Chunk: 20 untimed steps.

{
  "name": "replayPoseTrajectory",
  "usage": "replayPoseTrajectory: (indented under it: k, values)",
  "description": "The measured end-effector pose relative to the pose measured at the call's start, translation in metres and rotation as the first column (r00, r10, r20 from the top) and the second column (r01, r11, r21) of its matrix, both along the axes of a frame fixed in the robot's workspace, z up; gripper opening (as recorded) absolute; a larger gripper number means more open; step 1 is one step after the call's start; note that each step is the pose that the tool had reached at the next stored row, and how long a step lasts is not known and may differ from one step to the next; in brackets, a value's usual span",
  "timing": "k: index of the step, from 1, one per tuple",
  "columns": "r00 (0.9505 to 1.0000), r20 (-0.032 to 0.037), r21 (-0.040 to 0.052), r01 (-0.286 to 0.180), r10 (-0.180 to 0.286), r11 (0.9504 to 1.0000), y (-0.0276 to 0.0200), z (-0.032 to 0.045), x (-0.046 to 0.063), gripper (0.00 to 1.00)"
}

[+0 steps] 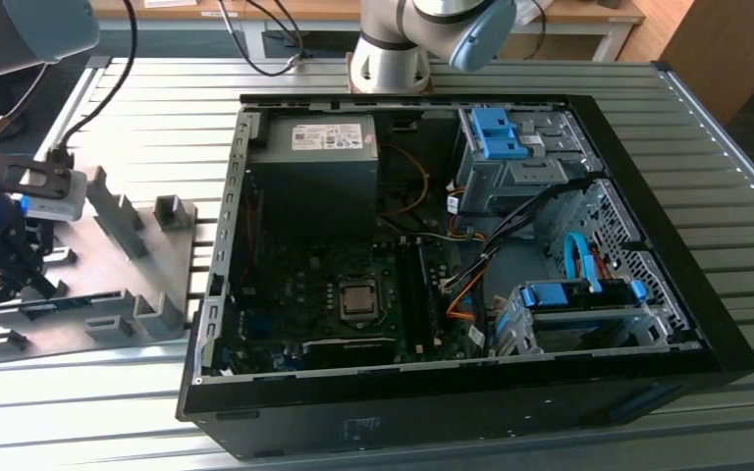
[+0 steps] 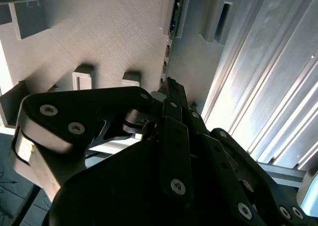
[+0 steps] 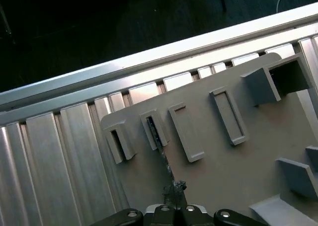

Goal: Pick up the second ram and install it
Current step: 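Pick up the second ram and move it above second insertion slot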

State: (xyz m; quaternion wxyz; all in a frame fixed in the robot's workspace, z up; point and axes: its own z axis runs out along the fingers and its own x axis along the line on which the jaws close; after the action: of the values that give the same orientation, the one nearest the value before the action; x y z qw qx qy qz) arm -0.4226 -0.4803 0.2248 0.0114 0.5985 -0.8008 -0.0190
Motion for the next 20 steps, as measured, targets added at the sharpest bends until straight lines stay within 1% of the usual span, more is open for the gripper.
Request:
replayPoseTrajectory:
  k: [5, 10, 15, 20]
  values:
    - [0.9992, 0.0001, 0.001, -0.041, 0.041, 0.9992, 0.0, -0.0001, 0.0, 0.1]
    - [0.9967, 0.0001, 0.0019, -0.081, 0.081, 0.9967, 0.0, 0.0, 0.0, 0.1]
    - [0.9927, 0.0003, 0.003, -0.121, 0.121, 0.9927, 0.0, -0.0001, 0.0, 0.1]
    - [0.987, 0.0004, 0.0042, -0.161, 0.161, 0.987, 0.0, -0.0001, 0.0, 0.1]
